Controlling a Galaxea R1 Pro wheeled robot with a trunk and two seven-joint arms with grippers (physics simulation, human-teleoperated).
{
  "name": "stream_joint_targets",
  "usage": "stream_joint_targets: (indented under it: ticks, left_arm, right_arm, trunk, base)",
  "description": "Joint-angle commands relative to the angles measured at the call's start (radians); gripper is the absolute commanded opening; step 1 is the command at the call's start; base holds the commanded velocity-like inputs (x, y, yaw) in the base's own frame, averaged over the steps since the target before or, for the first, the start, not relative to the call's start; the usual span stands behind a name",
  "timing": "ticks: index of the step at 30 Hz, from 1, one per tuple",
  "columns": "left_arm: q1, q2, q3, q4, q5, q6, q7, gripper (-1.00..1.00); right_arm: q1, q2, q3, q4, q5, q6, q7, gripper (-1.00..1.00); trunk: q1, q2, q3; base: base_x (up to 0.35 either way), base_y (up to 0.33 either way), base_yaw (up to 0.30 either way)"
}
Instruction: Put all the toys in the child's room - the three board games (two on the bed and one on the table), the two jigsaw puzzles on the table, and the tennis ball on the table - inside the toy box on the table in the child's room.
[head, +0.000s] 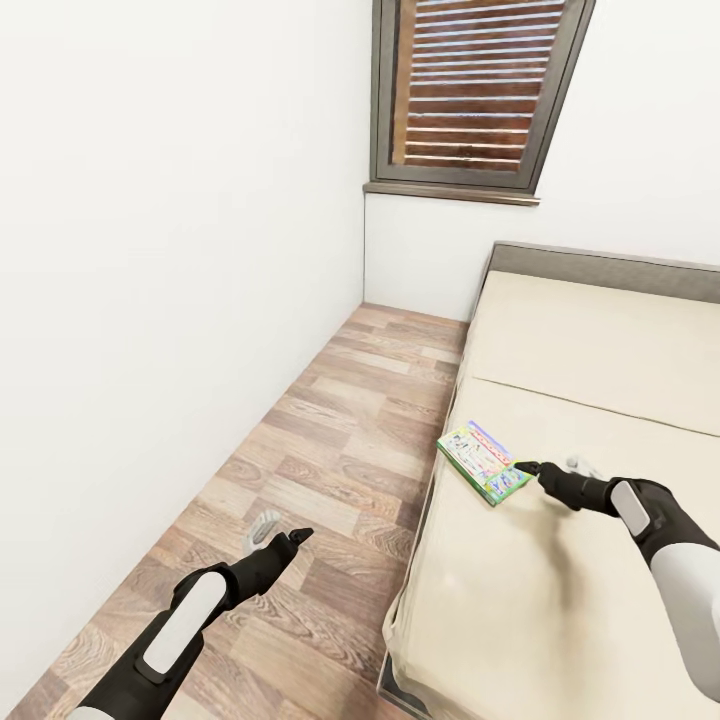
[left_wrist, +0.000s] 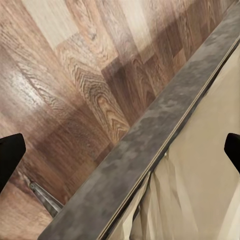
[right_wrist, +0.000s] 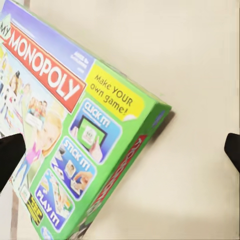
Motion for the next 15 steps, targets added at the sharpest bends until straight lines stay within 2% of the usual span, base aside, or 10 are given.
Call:
stream_joint_targets:
  ticks: [1,15]
  left_arm:
    - [-0.001,0.001,-0.003,-0.002,0.011,0.0,0.009,1.0]
    - [-0.001,0.001,-0.003,-0.002,0.011,0.0,0.009,1.0]
  right_arm:
    - [-0.001,0.0,-0.006,-0.001,-0.001,0.007,0.002,1.0]
    - [0.0,0.001,-0.026,0.0,-0.001,-0.025,-0.004,1.0]
  trunk:
    - [0.0,0.0,-0.001]
    - [0.0,0.0,-0.001]
  base:
    - [0.0,0.0,0.0]
    - [0.0,0.0,0.0]
